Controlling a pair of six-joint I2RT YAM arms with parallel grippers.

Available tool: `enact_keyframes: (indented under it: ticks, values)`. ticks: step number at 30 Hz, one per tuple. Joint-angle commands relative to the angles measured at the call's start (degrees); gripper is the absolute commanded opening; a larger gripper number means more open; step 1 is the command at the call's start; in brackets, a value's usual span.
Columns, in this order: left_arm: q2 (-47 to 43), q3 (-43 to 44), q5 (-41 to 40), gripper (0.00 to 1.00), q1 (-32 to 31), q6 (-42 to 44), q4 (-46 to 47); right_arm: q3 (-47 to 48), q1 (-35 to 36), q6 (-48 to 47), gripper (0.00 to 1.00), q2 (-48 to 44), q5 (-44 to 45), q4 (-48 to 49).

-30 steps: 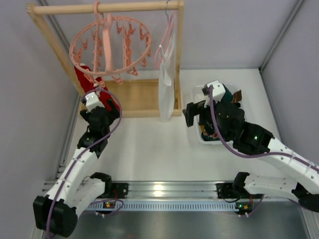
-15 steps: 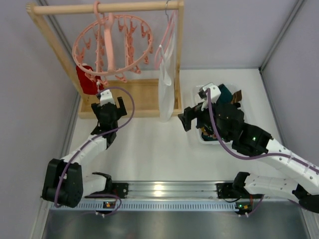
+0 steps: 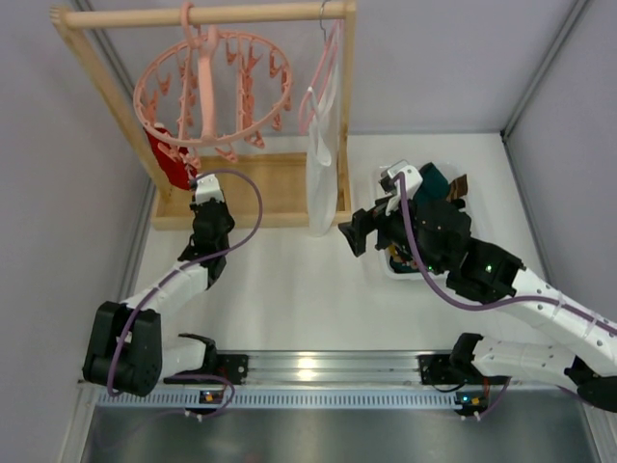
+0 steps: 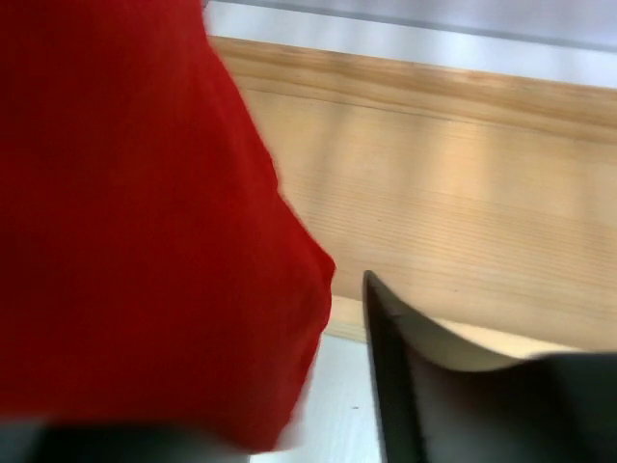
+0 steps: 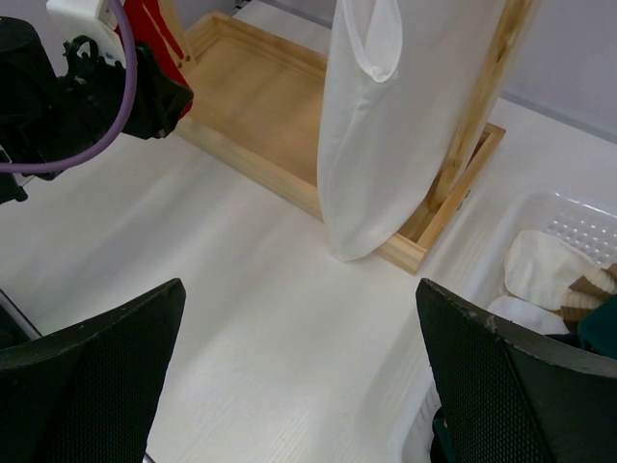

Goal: Remove the socks clipped to the hanger

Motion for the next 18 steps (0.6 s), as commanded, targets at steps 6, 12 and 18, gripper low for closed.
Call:
enact_keyframes:
  ticks: [6, 12, 18]
  values:
    - [-3.6, -2.5, 3.7, 0.00, 0.2, -3.3, 3.8, -0.3, -0.5, 0.6, 0.99, 0.5, -2.2, 5.5]
    - [-6.5, -4.3, 4.7, 0.00, -0.6, -9.1, 3.6, -2.9, -0.5, 1.7, 0.99, -1.9, -5.9, 14.1]
    - [-6.5, -3.3, -13.7, 0.00, -13.7, -6.6, 3.6, 2.3, -0.5, 4.2, 0.99, 1.8, -10.6, 12.8]
